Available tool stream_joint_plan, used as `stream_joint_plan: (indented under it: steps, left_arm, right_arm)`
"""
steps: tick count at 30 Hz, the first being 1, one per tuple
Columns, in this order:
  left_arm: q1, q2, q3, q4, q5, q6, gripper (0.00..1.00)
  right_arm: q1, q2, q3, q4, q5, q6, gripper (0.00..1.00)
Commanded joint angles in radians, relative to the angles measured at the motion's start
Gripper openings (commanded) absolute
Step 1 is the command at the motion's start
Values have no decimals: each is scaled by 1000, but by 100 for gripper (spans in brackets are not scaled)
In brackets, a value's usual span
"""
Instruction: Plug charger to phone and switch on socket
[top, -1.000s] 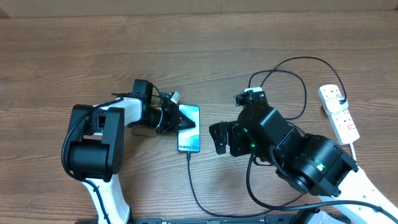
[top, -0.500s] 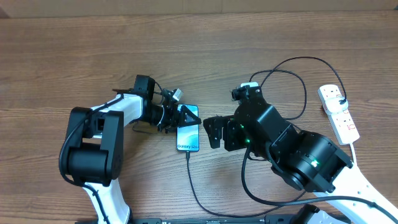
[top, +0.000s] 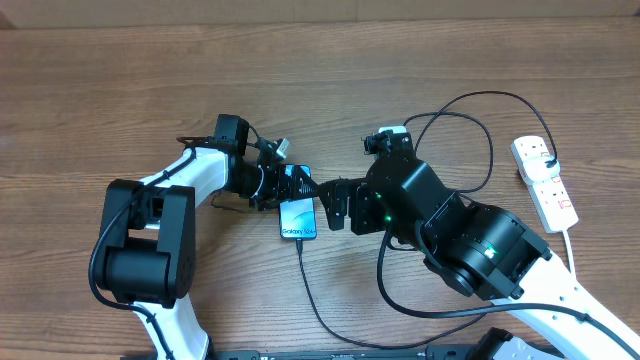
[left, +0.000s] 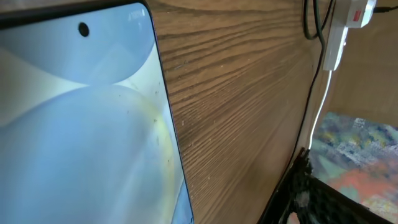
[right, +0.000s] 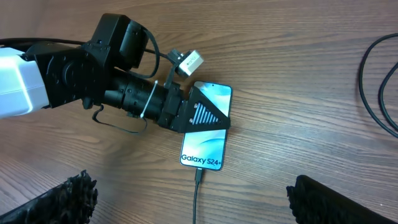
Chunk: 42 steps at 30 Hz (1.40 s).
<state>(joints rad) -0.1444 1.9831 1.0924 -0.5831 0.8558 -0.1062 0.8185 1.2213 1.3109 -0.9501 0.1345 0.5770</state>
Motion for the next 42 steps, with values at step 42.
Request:
stream_joint_plan:
  steps: [42]
  left_arm:
    - [11,107,-61,12,-418,-21,97]
  right_arm:
    - [-2,4,25,14,3,7,100]
